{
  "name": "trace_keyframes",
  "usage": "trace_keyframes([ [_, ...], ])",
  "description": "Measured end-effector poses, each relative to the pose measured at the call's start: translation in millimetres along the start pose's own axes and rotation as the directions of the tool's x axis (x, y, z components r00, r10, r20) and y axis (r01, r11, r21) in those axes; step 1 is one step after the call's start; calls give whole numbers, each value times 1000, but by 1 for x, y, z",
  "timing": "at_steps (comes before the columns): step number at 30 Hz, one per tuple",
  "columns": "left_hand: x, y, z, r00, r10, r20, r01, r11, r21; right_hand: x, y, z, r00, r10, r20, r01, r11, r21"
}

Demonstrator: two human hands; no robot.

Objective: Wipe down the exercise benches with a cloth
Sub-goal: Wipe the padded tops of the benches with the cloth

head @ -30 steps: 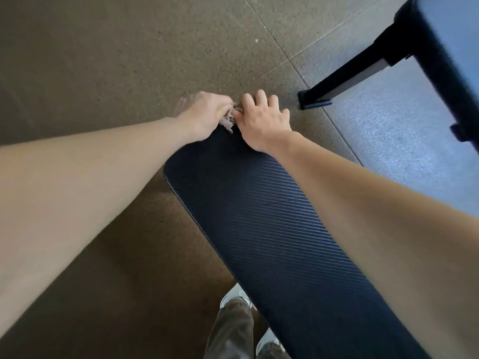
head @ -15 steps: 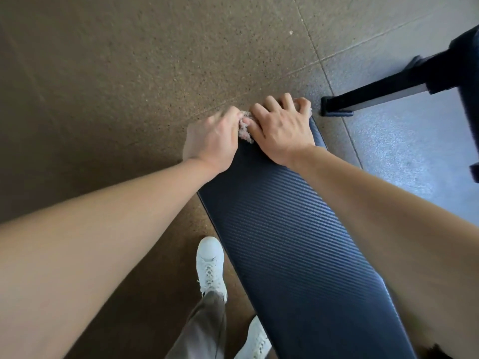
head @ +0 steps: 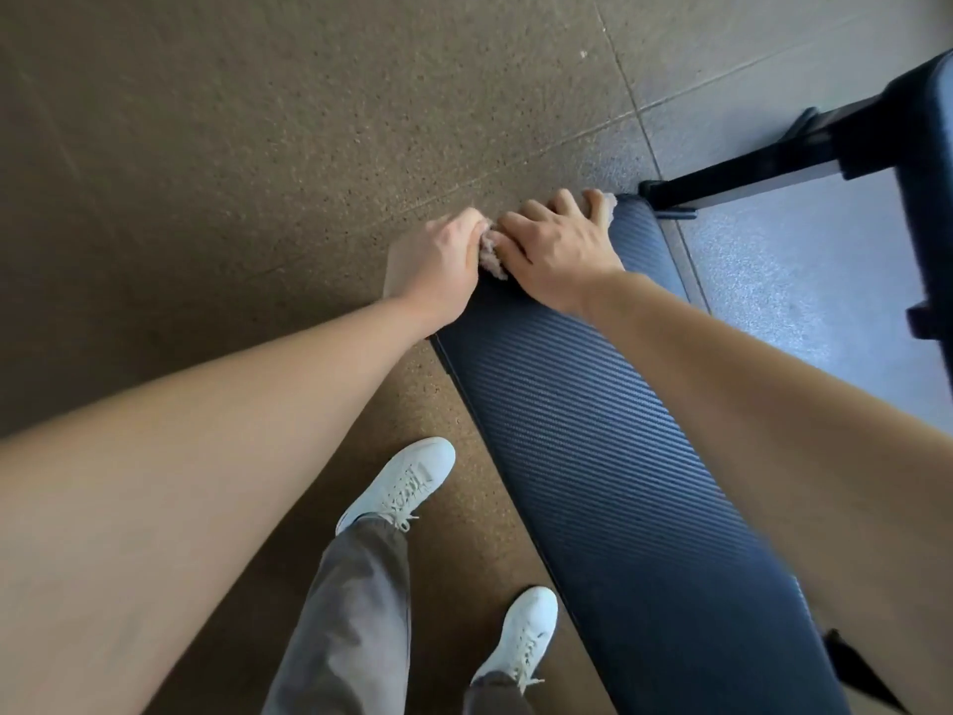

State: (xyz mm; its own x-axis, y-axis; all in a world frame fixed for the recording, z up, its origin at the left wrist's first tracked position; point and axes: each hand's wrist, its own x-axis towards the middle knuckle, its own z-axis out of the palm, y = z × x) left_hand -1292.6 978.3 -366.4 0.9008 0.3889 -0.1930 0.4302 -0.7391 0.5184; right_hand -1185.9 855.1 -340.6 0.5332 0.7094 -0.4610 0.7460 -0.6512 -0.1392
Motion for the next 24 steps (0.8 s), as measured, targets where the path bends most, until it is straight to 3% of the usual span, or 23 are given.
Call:
trace_keyframes([
  [4,-43,-49,-22,997,73,25,-72,997,-36,-7,-47,9,998,-57,31,57,998,-9],
  [12,-126,-71,-22,938,-128,323,180,974,-139,-49,-112,43,967,-252,35,252,935,-250],
  [17,-146,-57,-19,836,-227,500,378,898,-225,-92,-105,61,957,-291,23,282,902,-326],
  [19,-152,-50,-19,815,-358,456,530,780,-332,-111,-104,67,964,-265,33,262,914,-310],
  [21,-156,-38,-23,729,-497,471,682,471,-559,-129,-105,71,970,-233,65,242,921,-306],
  [23,-154,-23,-26,628,-475,616,737,110,-667,-145,-106,78,976,-200,80,215,928,-304],
  [24,-153,-15,-25,609,-419,673,747,19,-665,-154,-107,82,981,-179,77,194,940,-281],
])
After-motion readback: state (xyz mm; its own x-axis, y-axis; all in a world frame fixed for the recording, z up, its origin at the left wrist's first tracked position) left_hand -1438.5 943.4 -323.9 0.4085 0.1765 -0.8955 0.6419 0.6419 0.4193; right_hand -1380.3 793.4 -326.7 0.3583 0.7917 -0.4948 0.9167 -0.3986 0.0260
